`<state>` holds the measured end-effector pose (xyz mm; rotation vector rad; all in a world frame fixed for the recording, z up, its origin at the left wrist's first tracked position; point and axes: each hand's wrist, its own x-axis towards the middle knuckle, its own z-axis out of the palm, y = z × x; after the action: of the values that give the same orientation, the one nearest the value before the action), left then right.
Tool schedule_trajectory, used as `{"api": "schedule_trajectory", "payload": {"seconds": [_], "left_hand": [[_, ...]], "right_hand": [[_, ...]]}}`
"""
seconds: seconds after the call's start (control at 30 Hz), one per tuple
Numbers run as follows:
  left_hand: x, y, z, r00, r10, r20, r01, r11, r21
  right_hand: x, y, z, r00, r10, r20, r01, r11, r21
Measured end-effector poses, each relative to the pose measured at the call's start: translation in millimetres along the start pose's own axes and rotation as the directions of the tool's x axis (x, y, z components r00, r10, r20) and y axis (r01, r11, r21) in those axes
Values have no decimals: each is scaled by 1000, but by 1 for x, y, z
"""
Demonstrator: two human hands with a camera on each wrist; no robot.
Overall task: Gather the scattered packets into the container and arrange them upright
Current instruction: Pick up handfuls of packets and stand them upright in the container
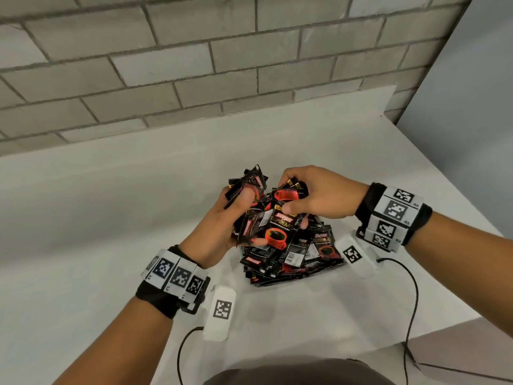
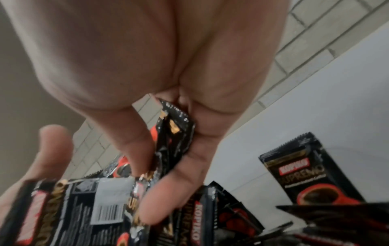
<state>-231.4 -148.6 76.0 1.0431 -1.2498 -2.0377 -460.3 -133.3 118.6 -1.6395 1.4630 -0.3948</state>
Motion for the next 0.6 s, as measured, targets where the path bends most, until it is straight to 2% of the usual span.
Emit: {"api": "schedule_trajectory", "payload": {"seconds": [0.17,0.27,0.37,0.4,0.53,0.6], "left_hand": [[3,0,5,998,31,47,-39,983,181],[2,4,8,997,13,72,-27,981,191],[2,5,11,996,-29,86,17,991,132],[2,5,11,995,-43,86,33,993,110],[3,6,11,997,-58,42,56,997,49],[3,5,11,998,-56,15,56,998,37]], "right_hand": [[3,-3,5,998,-61,15,59,996,69],[4,-3,6,993,-109,-38,114,973,199],[6,-4,6,988,-133,-82,150,951,272],[7,-5,8,985,-147,-85,164,957,239],[11,-10,10,982,-179,-52,173,979,-105],[11,-13,7,983,-182,-28,175,972,-155]]}}
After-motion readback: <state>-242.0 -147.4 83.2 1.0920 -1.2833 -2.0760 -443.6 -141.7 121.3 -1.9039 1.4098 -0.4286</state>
